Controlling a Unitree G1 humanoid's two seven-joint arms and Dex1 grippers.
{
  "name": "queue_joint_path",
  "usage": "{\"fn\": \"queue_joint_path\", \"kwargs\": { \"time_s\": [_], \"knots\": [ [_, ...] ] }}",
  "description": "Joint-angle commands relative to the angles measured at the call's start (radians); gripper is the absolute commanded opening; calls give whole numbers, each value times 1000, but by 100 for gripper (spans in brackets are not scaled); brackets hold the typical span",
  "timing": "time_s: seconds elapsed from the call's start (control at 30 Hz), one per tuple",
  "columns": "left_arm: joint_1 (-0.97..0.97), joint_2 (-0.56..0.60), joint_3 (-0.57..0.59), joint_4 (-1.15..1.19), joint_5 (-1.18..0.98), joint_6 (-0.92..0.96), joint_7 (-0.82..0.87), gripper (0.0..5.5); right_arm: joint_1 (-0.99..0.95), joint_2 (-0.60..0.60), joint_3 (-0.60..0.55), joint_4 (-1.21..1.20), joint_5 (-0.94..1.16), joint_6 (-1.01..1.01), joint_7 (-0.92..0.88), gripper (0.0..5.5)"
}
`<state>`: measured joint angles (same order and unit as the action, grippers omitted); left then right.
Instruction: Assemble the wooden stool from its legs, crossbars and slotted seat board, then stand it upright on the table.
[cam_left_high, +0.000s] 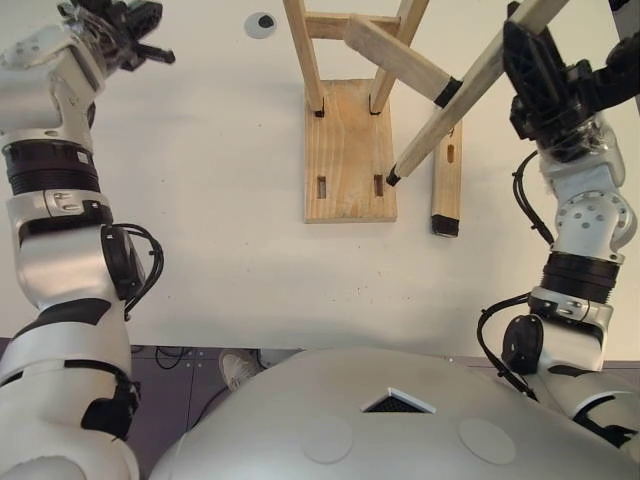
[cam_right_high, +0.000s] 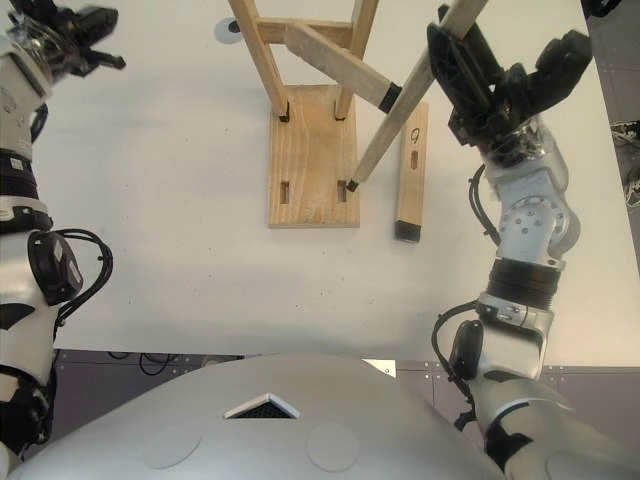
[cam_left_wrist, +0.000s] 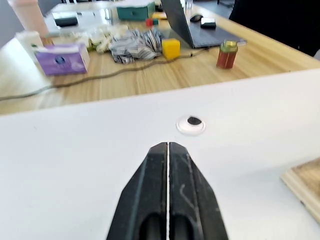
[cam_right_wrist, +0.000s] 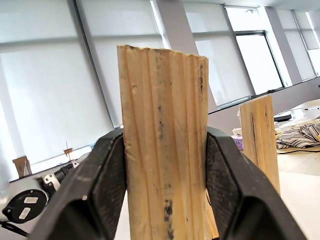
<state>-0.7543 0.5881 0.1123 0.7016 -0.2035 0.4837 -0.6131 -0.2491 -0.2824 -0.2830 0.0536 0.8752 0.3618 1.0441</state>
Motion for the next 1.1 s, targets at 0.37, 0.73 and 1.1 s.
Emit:
{"fn": "queue_joint_path", "kwargs": {
  "time_s": [0.37, 0.73, 1.1],
  "knots": [
    [-9, 3, -11, 152, 54, -75, -39, 0, -32, 42, 32, 87, -26, -61, 17, 205],
    [79, -13, 25, 45, 22, -39, -19, 0, -40, -177, 137, 181, -161, -12, 167, 205],
    [310, -89, 100, -255, -48, 57, 102, 0, -270, -353, 325, 276, -271, 64, 386, 205]
  ]
}}
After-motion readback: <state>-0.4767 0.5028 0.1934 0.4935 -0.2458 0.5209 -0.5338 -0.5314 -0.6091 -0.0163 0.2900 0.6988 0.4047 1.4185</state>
